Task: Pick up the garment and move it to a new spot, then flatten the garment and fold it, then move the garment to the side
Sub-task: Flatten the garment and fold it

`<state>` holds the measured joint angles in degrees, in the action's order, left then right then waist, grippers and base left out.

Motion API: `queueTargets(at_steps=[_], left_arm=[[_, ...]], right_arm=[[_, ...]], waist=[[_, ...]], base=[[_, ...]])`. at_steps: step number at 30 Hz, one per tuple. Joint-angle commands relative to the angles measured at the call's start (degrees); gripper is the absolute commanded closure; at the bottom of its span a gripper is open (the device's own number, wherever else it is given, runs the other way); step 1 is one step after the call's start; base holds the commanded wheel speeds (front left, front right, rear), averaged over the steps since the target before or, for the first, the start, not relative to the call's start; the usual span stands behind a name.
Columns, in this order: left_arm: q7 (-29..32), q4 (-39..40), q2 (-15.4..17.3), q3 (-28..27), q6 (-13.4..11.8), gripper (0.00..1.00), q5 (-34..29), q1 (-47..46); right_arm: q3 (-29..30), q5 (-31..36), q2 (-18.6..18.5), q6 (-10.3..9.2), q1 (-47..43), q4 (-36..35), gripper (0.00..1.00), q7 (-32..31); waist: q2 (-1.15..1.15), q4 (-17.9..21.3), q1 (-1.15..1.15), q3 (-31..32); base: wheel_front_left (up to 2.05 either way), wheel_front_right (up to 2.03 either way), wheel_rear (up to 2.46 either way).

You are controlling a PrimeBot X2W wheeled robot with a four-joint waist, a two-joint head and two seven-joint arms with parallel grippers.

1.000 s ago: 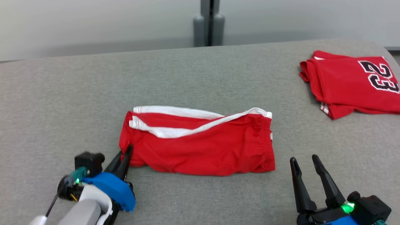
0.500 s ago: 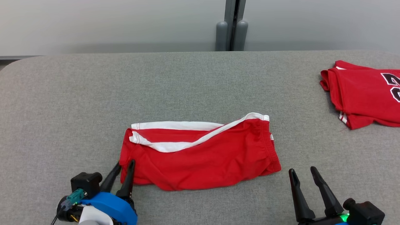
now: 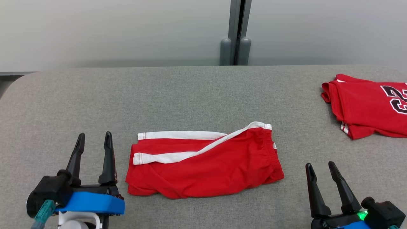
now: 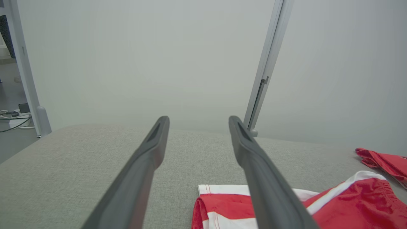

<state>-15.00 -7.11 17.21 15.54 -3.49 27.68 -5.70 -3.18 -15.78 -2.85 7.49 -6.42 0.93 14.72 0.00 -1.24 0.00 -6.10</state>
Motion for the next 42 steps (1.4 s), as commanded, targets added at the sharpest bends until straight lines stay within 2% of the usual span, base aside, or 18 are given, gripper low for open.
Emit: queueTargets(at_steps=[1,11,19,29,36,42], left_arm=[[-0.21,1.06,-1.25,-1.71,0.57,0.0,-1.4,1.3],[-0.22,5.29,-7.83,-11.99,4.56,0.0,-10.93,9.95],[-0.23,4.22,-10.64,-14.58,7.04,0.0,-16.34,15.0],[-0.23,3.16,-12.54,-17.18,8.98,0.0,-18.44,15.37],[-0.23,3.12,-13.31,-17.46,9.79,0.0,-19.23,14.25],[-0.23,2.96,-13.84,-17.67,10.38,0.0,-18.76,12.69]], right_arm=[[0.4,0.0,-0.1,0.03,0.55,-0.28,0.0,0.2],[3.25,0.28,-0.09,0.02,-1.72,-0.75,0.0,0.41],[4.0,0.6,-0.09,0.03,-5.84,0.77,0.0,0.44],[3.55,1.3,-0.09,0.03,-6.57,1.58,0.0,-0.47],[1.25,3.5,-0.09,0.03,-1.65,2.81,0.0,-1.56],[-1.62,6.5,-0.1,0.02,8.0,6.31,0.0,-4.1]], waist=[[0.0,-0.07,0.0,0.39],[0.0,-0.36,0.0,3.93],[0.0,-0.61,0.0,5.94],[0.0,-0.57,0.0,6.08],[0.0,-1.44,0.0,5.41],[0.0,-2.91,0.0,3.65]], base=[[0.0,0.0,0.0],[0.0,0.0,0.0],[0.0,0.0,0.0],[0.0,0.0,0.0],[0.0,0.0,0.0],[0.0,0.0,0.0]])
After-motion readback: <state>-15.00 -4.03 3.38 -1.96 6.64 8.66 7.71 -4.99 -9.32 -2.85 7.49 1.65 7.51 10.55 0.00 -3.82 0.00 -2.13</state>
